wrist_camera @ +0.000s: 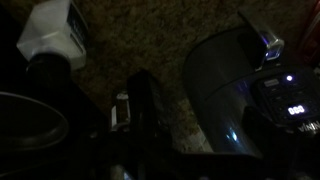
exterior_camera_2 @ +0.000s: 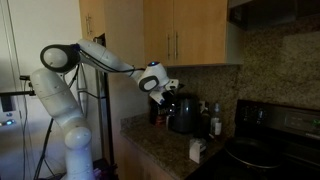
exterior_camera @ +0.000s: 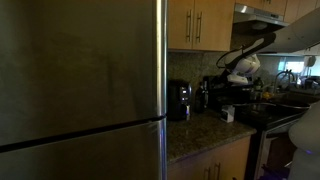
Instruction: Open the door on the right of the kitchen cabinet
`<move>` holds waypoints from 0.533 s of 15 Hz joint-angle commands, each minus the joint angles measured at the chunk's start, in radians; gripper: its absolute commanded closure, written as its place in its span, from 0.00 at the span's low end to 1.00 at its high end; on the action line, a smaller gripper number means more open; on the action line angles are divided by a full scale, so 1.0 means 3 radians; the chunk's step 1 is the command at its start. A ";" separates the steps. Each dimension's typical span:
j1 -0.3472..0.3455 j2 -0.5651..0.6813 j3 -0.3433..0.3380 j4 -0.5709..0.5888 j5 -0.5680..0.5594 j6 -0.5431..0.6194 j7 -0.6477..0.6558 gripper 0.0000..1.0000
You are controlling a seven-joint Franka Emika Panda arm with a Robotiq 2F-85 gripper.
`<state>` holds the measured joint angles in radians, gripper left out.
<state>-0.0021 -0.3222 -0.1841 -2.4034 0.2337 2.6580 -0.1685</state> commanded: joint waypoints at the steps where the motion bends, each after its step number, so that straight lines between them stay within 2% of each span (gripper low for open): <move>1: 0.0228 0.0174 -0.0126 -0.0003 0.0194 0.0670 -0.0598 0.00; 3: 0.0504 0.0234 -0.0273 0.0003 0.0471 0.1042 -0.1037 0.00; 5: 0.1000 0.0192 -0.0537 -0.0036 0.1104 0.1453 -0.1494 0.00; 6: 0.1237 0.0124 -0.0673 -0.0076 0.1396 0.1627 -0.1550 0.00; 7: 0.0868 0.0199 -0.0433 -0.0011 0.1032 0.1366 -0.1304 0.00; 8: 0.1057 0.0195 -0.0538 -0.0012 0.1220 0.1499 -0.1411 0.00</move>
<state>0.3179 -0.2639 -0.3471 -2.4072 0.6020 3.1093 -0.5931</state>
